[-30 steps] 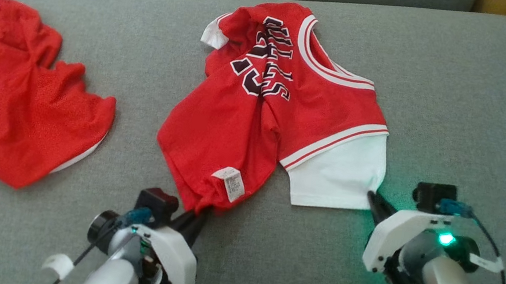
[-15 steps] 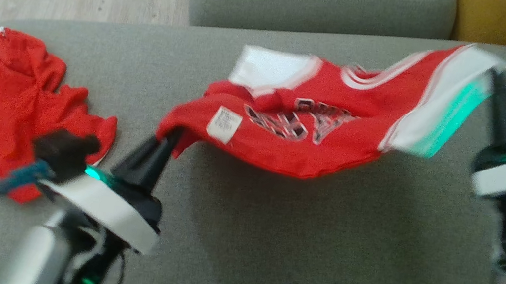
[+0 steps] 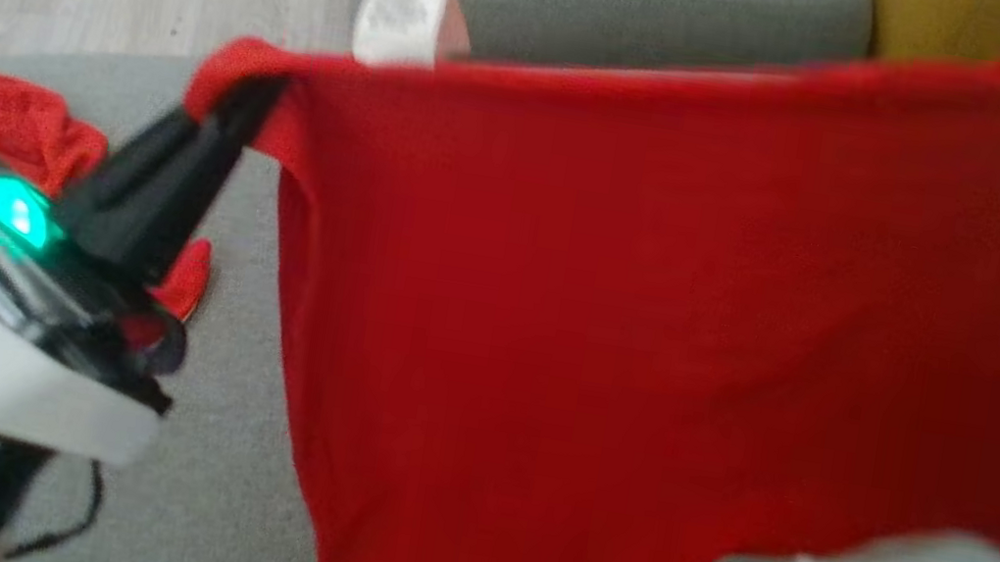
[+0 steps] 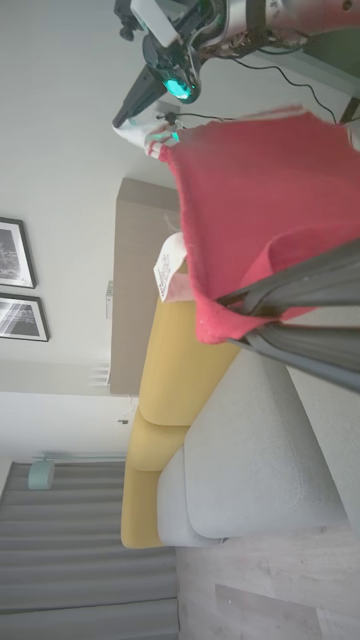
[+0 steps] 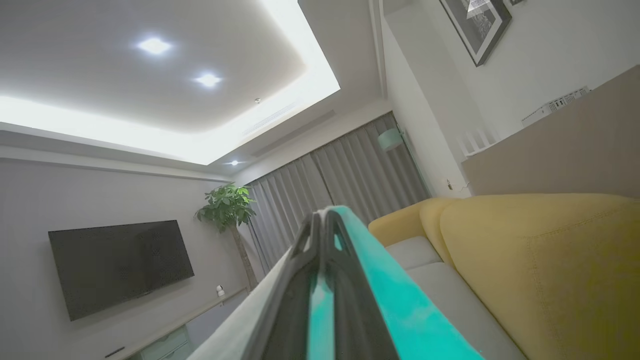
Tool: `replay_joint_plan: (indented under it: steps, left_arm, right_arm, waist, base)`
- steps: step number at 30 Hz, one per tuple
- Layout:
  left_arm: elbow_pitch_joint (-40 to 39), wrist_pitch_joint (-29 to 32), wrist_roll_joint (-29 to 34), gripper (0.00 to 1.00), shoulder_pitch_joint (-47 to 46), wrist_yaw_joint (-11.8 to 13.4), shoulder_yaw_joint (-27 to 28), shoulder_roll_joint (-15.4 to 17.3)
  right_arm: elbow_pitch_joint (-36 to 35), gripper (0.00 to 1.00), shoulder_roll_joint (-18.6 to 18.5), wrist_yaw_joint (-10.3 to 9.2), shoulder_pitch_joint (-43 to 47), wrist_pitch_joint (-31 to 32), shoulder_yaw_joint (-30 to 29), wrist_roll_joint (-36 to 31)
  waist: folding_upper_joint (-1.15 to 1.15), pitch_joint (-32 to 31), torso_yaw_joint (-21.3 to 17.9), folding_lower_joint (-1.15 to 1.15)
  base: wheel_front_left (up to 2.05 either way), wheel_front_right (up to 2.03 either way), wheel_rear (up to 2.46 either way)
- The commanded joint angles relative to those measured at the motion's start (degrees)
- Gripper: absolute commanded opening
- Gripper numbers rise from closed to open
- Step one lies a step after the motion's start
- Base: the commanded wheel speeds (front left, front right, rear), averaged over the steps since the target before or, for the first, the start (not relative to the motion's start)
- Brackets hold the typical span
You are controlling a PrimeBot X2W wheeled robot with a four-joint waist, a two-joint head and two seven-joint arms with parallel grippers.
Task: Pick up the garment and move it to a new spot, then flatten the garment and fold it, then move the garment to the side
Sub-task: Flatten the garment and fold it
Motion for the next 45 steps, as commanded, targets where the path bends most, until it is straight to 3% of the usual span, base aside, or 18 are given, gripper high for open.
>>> replay_joint_plan:
  steps: [1,7,15,22,28,31,35,45]
  left_arm:
    - [-1.6,0.6,0.2,0.00,-4.1,0.3,3.2,2.3]
    - [2.8,4.1,-1.4,0.00,-11.9,-0.2,2.7,3.9]
    - [24.9,1.2,6.3,0.00,-35.8,-2.6,-2.7,3.4]
    - [52.9,-15.4,16.4,0.00,-59.4,-2.9,-6.6,-3.1]
    - [69.4,-30.1,21.4,0.00,-68.3,-3.5,-10.1,-6.1]
    - [74.7,-35.3,21.4,0.00,-67.1,-4.0,-11.0,-6.5]
    - [77.3,-38.9,20.4,0.00,-57.0,-4.6,-13.0,-6.1]
    - [60.1,-39.8,14.9,0.00,-20.9,-4.4,-12.0,-3.2]
  right_arm:
    - [-1.4,0.00,0.2,-0.04,-3.0,1.0,1.1,-0.7]
    - [5.2,0.00,0.3,-0.04,-10.3,2.8,1.5,-5.8]
    - [24.4,0.00,0.3,-0.04,-26.2,-5.8,5.9,-16.9]
    - [44.0,0.00,0.3,-0.04,-45.2,-20.1,4.0,-25.2]
    - [55.7,0.00,0.3,-0.04,-51.6,-29.6,8.1,-25.6]
    - [56.0,0.00,0.3,-0.04,-47.1,-32.7,12.4,-22.5]
    - [51.8,0.00,0.3,-0.04,-31.5,-34.5,17.6,-17.4]
    - [28.8,0.00,-0.1,-0.04,11.8,-29.4,16.3,-11.2]
  waist:
    - [0.00,0.9,-0.2,0.00]
    - [0.00,7.2,0.0,0.00]
    - [0.00,16.2,1.9,0.00]
    - [0.00,22.0,3.5,0.00]
    - [0.00,25.9,2.5,0.00]
    - [0.00,26.4,2.0,0.00]
    - [0.00,23.0,1.2,0.00]
    - [0.00,14.9,2.0,0.00]
  base:
    - [0.00,0.00,0.00]
    - [0.00,0.00,0.00]
    - [0.00,0.00,0.00]
    - [0.00,0.00,0.00]
    - [0.00,0.00,0.00]
    - [0.00,0.00,0.00]
    - [0.00,0.00,0.00]
    - [0.00,0.00,0.00]
